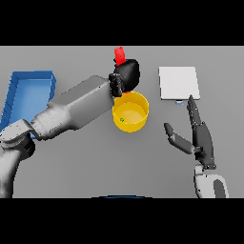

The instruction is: Pick up the red beaker and tilt it to pour out 1 green nut into yellow bowl. Pick up the yellow bowl and place it on the metallic measuring scale.

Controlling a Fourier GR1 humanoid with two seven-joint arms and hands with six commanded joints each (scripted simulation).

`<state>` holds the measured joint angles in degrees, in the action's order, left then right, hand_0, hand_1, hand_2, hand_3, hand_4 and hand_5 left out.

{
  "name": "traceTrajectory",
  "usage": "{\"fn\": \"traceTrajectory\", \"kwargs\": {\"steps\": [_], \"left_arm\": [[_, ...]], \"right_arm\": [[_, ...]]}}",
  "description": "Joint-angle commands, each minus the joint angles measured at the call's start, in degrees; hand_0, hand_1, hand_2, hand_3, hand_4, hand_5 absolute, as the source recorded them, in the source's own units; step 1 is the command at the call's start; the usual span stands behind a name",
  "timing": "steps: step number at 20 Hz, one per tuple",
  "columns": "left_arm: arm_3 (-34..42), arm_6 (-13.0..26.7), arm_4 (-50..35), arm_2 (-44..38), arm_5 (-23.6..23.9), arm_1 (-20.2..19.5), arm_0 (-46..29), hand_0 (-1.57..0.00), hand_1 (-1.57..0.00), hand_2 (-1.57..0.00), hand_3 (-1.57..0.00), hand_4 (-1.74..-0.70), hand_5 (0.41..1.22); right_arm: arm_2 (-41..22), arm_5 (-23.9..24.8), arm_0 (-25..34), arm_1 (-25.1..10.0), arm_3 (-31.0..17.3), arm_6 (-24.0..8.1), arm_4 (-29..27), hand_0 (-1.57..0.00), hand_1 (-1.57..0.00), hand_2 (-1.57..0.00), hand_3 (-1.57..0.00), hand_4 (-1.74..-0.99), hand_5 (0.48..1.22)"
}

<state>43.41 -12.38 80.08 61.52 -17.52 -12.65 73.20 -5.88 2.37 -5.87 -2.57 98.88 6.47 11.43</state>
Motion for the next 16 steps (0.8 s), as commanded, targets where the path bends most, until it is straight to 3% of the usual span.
{"fn": "traceTrajectory", "kwargs": {"steps": [1,5,8,11,14,16], "left_arm": [[0.05,-1.27,0.72,0.55,0.23,-0.45,1.64,-1.57,-1.57,-1.57,-1.57,-1.73,1.221],[-1.94,-4.31,2.74,0.95,0.27,-1.21,9.59,-1.57,-1.57,-1.57,-1.57,-1.73,1.221],[-5.94,-4.12,0.81,-3.84,1.19,-3.68,14.93,-1.57,-1.57,-1.57,-1.57,-1.72,1.221],[-12.02,-1.26,-2.7,-11.02,3.33,-6.23,19.55,-1.57,-1.57,-1.57,-1.57,-1.72,1.221],[-18.93,3.91,-11.78,-23.34,-1.12,-9.17,22.85,-1.57,-1.57,-1.57,-1.52,-1.73,1.221],[-23.14,7.86,-19.49,-32.89,-1.16,-12.15,22.48,-1.57,-1.57,-1.57,-1.51,-1.73,1.221]], "right_arm": [[-0.17,0.29,-0.35,0.16,-0.47,0.21,0.52,0.0,0.0,0.0,0.0,-1.128,0.575],[-0.48,0.32,-0.1,0.55,-0.39,-0.63,0.65,0.0,0.0,0.0,0.0,-1.138,0.565],[-1.0,0.39,-0.08,0.72,-0.75,0.31,1.27,0.0,0.0,0.0,0.0,-1.13,0.554],[-0.76,-0.16,0.93,0.49,-0.79,-0.48,0.5,0.0,0.0,0.0,0.0,-1.117,0.554],[-1.17,-1.04,1.03,0.4,-0.76,0.51,-0.03,0.0,0.0,0.0,0.0,-1.102,0.572],[-1.01,-1.5,1.42,-0.07,-1.39,0.24,-0.25,0.0,0.0,0.0,0.0,-1.105,0.578]]}}
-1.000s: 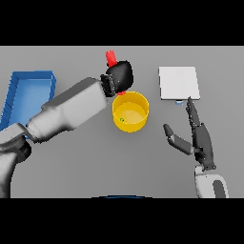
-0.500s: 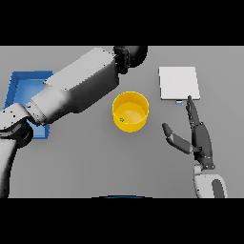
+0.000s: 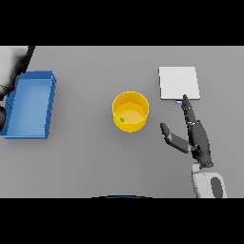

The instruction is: Pick up the red beaker and tilt it to pour out 1 green nut into yellow bowl. Pick up the yellow bowl and place it on the metallic measuring scale.

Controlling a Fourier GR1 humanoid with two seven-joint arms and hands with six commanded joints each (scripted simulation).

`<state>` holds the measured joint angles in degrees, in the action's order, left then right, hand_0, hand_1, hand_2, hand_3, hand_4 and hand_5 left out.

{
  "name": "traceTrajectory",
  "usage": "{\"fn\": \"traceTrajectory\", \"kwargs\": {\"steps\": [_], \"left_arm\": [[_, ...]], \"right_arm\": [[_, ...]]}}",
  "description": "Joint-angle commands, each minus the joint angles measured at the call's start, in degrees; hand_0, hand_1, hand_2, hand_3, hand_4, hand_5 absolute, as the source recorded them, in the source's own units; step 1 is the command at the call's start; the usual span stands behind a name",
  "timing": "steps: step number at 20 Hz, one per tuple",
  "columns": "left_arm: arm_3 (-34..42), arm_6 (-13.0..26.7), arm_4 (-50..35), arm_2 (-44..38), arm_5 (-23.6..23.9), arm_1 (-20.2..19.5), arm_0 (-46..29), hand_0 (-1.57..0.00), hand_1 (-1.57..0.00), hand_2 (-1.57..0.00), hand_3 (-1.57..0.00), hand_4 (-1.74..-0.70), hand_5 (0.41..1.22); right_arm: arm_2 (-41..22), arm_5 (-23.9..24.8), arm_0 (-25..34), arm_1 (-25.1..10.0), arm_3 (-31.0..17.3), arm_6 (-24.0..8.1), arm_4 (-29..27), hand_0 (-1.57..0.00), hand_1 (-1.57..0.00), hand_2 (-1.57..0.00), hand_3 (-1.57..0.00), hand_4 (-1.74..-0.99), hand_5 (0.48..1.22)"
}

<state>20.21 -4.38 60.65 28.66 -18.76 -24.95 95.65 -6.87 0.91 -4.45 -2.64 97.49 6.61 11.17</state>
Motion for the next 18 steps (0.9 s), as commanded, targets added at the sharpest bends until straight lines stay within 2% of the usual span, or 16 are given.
{"fn": "traceTrajectory", "kwargs": {"steps": [1,3,6,8,9,12,14,18], "left_arm": [[-1.88,0.37,-4.27,-4.72,-0.35,-1.67,-0.39,-1.57,-1.57,-1.57,-1.51,-1.74,1.221],[-4.0,1.29,-10.94,-11.71,1.12,-5.14,-3.23,-1.57,-1.57,-1.57,-1.53,-1.74,1.221],[-5.39,4.08,-19.22,-19.69,4.84,-8.82,-9.33,-1.57,-1.57,-1.57,-1.55,-1.74,1.221],[-5.23,10.27,-22.32,-22.23,8.68,-8.87,-14.25,-1.57,-1.57,-1.57,-1.56,-1.74,1.221],[-4.26,11.9,-23.48,-23.0,11.18,-9.3,-17.18,-1.57,-1.57,-1.57,-1.56,-1.74,1.221],[-0.6,16.71,-30.03,-28.18,15.85,-9.3,-24.05,-1.57,-1.57,-1.57,-1.57,-1.74,1.221],[2.86,20.8,-33.68,-30.81,17.12,-9.54,-29.22,-1.57,-1.57,-1.57,-1.57,-1.74,1.221],[16.2,23.87,-39.36,-32.4,20.17,-7.45,-43.92,-1.57,-1.57,-1.57,-1.57,-1.74,1.221]], "right_arm": [[0.39,-0.06,0.55,-0.17,-0.47,-0.05,-0.37,0.0,0.0,0.0,0.0,-1.114,0.578],[0.26,-0.07,0.87,-0.28,-1.15,0.83,-0.15,0.0,0.0,0.0,0.0,-1.121,0.588],[-0.27,0.18,0.85,-0.71,-1.16,0.32,1.08,0.0,0.0,0.0,0.0,-1.127,0.606],[-0.2,-0.29,1.6,-1.19,-1.37,0.98,0.9,0.0,0.0,0.0,0.0,-1.132,0.621],[-0.33,-0.61,0.95,-1.54,-1.54,1.47,1.06,0.0,0.0,0.0,0.0,-1.138,0.626],[0.13,-1.03,1.69,-1.84,-1.64,0.57,0.23,0.0,0.0,0.0,0.0,-1.133,0.64],[-0.07,-1.34,1.56,-1.81,-1.43,1.09,0.01,0.0,0.0,0.0,0.0,-1.133,0.655],[-0.39,-1.2,1.07,-1.66,-2.0,1.95,0.51,0.0,0.0,0.0,0.0,-1.141,0.673]]}}
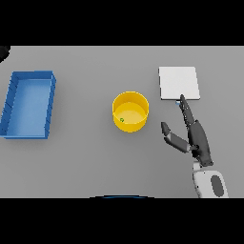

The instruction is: Pick up the red beaker and tilt it to pour out 1 green nut into yellow bowl. Pick up the yellow bowl and place it on the metallic measuring scale.

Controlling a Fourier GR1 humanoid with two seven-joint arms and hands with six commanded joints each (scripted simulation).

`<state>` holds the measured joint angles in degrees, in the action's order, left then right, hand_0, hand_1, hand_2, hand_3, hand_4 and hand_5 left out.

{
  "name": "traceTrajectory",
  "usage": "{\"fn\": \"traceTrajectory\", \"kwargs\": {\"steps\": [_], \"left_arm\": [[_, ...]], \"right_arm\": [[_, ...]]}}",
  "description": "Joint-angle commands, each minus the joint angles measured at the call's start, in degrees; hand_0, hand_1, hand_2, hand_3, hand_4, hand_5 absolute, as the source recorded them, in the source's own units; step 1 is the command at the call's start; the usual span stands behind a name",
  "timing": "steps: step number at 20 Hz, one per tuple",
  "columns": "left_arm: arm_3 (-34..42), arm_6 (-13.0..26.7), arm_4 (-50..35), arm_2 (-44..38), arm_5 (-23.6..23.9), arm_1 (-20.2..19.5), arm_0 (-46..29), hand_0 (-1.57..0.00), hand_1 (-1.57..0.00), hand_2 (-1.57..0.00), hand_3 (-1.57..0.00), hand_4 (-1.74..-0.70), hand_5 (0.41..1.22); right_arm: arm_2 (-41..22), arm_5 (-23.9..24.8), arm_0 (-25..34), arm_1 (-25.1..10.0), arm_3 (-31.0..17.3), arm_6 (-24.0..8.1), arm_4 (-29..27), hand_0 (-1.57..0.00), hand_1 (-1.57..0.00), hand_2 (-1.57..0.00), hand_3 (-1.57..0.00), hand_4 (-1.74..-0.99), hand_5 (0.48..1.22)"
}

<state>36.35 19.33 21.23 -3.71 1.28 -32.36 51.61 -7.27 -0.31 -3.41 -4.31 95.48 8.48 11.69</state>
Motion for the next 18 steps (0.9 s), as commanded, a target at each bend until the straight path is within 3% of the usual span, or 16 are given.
{"fn": "traceTrajectory", "kwargs": {"steps": [1,3,5,9,11,12,14,16,18], "left_arm": [[4.55,1.2,-1.37,-0.17,0.46,0.57,-3.84,-1.57,-1.57,-1.57,-1.57,-1.74,1.221],[10.41,2.64,-3.15,-0.39,1.61,1.84,-9.73,-1.57,-1.57,-1.57,-1.57,-1.74,1.221],[15.96,4.62,-4.18,0.01,2.78,3.29,-14.21,-1.57,-1.57,-1.57,-1.57,-1.74,1.151],[22.39,8.88,-5.27,-0.17,3.87,4.0,-19.17,-1.57,-1.57,-1.57,-1.57,-1.74,0.925],[24.79,11.62,-6.18,-0.24,1.81,3.56,-20.1,-1.57,-1.57,-1.53,-1.53,-1.52,0.818],[27.5,10.33,-7.51,0.24,-1.33,2.8,-21.35,-1.47,-1.34,-1.28,-1.32,-1.37,0.774],[29.31,9.82,-11.13,-0.21,-6.07,2.56,-22.54,-0.94,-0.86,-0.82,-0.84,-1.13,0.705],[29.47,10.4,-12.81,-0.11,-9.36,2.08,-22.93,-0.6,-0.55,-0.52,-0.54,-0.98,0.664],[30.29,10.55,-11.5,1.59,-11.16,1.02,-23.93,-0.38,-0.35,-0.33,-0.34,-0.88,0.644]], "right_arm": [[-0.04,0.28,-0.13,0.07,-0.07,0.5,0.28,0.0,0.0,0.0,0.0,-1.151,0.676],[0.41,0.21,0.29,-0.63,0.14,0.13,0.16,0.0,0.0,0.0,0.0,-1.166,0.676],[0.2,-0.3,-0.55,-0.69,0.16,0.78,-0.02,0.0,0.0,0.0,0.0,-1.174,0.676],[-0.05,0.13,-0.41,-0.21,0.49,-0.37,0.33,0.0,0.0,0.0,0.0,-1.157,0.671],[0.41,-0.21,-0.75,-0.47,0.79,-0.19,-0.52,0.0,0.0,0.0,0.0,-1.155,0.67],[0.06,-0.43,-1.1,-0.17,0.65,0.82,-0.55,0.0,0.0,0.0,0.0,-1.153,0.67],[0.36,-0.37,-0.29,-0.34,0.75,0.08,-0.79,0.0,0.0,0.0,0.0,-1.149,0.67],[0.27,-0.07,-0.38,-0.17,0.4,0.38,-0.44,0.0,0.0,0.0,0.0,-1.153,0.67],[0.02,-0.09,-1.62,-0.26,0.98,0.84,-0.17,0.0,0.0,0.0,0.0,-1.155,0.669]]}}
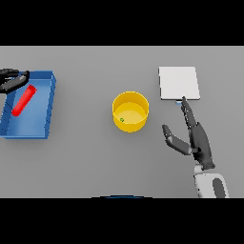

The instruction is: Pick up the red beaker and tilt it to pour out 1 green nut into yellow bowl. Pick up the yellow bowl and place it on the metallic measuring scale.

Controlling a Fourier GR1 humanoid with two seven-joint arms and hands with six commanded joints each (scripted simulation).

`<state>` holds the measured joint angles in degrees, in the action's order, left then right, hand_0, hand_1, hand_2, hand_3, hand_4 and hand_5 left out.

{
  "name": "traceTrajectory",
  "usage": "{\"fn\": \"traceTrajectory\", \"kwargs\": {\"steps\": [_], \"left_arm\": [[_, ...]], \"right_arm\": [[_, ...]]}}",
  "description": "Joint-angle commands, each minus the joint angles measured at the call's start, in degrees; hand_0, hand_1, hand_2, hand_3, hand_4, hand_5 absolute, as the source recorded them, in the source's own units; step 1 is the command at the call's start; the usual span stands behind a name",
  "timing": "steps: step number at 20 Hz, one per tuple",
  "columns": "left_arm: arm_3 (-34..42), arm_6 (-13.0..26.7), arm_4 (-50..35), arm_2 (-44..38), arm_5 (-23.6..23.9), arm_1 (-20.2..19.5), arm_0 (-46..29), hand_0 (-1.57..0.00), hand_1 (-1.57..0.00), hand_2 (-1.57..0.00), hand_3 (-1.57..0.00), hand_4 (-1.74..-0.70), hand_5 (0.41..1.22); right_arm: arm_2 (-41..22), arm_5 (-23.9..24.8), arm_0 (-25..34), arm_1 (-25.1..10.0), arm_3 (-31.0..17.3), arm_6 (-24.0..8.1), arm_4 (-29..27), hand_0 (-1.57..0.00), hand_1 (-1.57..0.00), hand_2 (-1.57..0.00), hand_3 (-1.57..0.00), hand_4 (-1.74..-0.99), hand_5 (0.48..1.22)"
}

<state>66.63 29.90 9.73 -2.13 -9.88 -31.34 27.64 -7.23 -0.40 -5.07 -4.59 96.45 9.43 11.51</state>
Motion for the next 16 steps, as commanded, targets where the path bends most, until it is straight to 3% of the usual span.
{"fn": "traceTrajectory", "kwargs": {"steps": [1,2,6,7,8,9,11,14,16], "left_arm": [[0.16,0.9,0.88,0.68,-0.28,-0.43,-0.24,-0.31,-0.28,-0.27,-0.28,-0.84,0.632],[-1.03,2.17,1.77,0.98,-0.37,-0.77,1.02,-0.25,-0.22,-0.21,-0.22,-0.83,0.627],[-2.63,-0.54,4.37,2.16,1.51,-0.61,1.9,-0.1,-0.09,-0.09,-0.09,-0.78,0.631],[-2.36,-1.58,4.22,2.04,1.96,-0.36,1.93,-0.08,-0.07,-0.07,-0.07,-0.78,0.631],[-1.92,-2.76,4.04,2.06,2.85,0.5,1.66,-0.06,-0.06,-0.06,-0.06,-0.78,0.633],[-1.2,-3.39,3.58,1.75,3.28,0.81,1.37,-0.05,-0.05,-0.04,-0.05,-0.78,0.635],[0.62,-4.1,2.0,0.83,3.42,1.15,0.69,-0.03,-0.03,-0.03,-0.03,-0.79,0.652],[1.96,-3.83,1.03,0.55,3.27,1.62,0.42,-0.02,-0.01,-0.01,-0.01,-0.8,0.666],[2.75,-2.87,0.95,0.96,3.56,2.49,-0.01,-0.01,-0.01,-0.01,-0.01,-0.8,0.678]], "right_arm": [[-0.04,0.49,0.34,0.19,-0.67,-0.09,0.54,0.0,0.0,0.0,0.0,-1.155,0.67],[-0.13,0.88,0.65,0.14,-0.99,-0.33,1.21,0.0,0.0,0.0,0.0,-1.156,0.665],[-0.03,1.3,0.86,-0.39,-0.19,-0.7,1.84,0.0,0.0,0.0,0.0,-1.154,0.657],[-0.23,1.19,1.04,-0.38,-0.44,-1.89,2.11,0.0,0.0,0.0,0.0,-1.144,0.644],[-0.88,2.54,2.08,-0.58,-0.48,-5.23,4.87,0.0,0.0,0.0,0.0,-1.131,0.631],[-1.52,1.88,2.96,-1.28,0.08,-5.55,5.64,0.0,0.0,0.0,0.0,-1.115,0.638],[-2.8,-1.68,4.5,-4.41,-0.7,-2.71,6.47,0.0,0.0,0.0,0.0,-1.08,0.662],[-6.47,-4.55,9.94,-9.82,-1.75,-6.54,14.29,0.0,0.0,0.0,0.0,-1.122,0.649],[-9.0,-6.6,13.74,-13.0,-3.34,-6.17,18.68,0.0,0.0,0.0,0.0,-1.132,0.631]]}}
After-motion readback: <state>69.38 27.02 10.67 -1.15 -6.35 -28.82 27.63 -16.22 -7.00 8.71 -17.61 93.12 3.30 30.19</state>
